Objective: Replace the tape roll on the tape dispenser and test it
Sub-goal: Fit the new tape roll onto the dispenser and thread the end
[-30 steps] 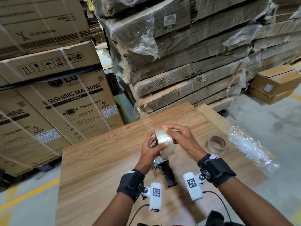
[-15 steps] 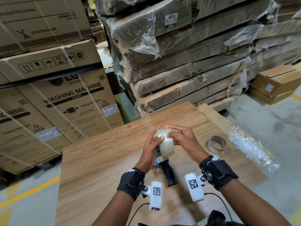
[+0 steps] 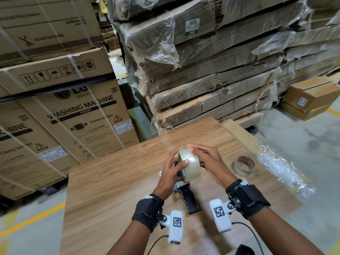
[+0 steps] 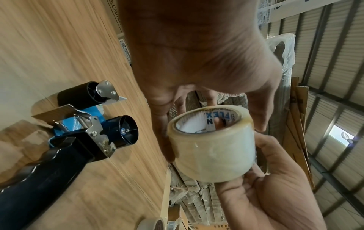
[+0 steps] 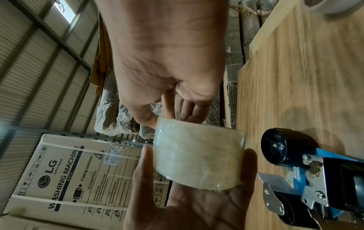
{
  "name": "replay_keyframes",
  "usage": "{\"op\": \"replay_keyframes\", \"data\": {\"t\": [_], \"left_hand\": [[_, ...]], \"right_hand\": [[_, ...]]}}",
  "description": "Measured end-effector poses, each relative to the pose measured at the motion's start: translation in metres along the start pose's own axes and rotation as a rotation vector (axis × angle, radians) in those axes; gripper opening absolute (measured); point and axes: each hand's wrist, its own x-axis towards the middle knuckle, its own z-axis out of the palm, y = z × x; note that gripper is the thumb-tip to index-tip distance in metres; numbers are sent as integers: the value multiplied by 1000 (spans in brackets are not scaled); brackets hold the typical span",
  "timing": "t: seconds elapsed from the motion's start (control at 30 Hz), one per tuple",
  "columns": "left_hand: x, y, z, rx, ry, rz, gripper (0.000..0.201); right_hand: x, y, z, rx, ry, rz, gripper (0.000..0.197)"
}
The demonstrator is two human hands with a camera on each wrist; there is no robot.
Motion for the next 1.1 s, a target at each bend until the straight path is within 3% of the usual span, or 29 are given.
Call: {"op": "replay_keyframes", "data": {"t": [0.23,0.4,0.57,0.73,0.87,1.0,1.1], "left_hand": [[5,-4,0,-35,55,-110,74],[6,-1,-4,0,-19,-17,57],[2,7,-4,33,-66,12,54],[2,7,-2,49,-9,20,44],[3,8,-1,11,53,-37,30],[4,11,1,6,77,-86,40],[4,11,0,16,86,-139,44]], "right_hand": [[-2,3,-2,-24,-62,-8,34],[-3,2,4,-15,40,-33,26],[1,6,5,3,109,-60,17],[1,5,4,14,39,-48,18],[2,8,4,-5,-32,-8,32],[3,12,2,0,-141,10,53],[1,9,3,24,-190,14,55]]}}
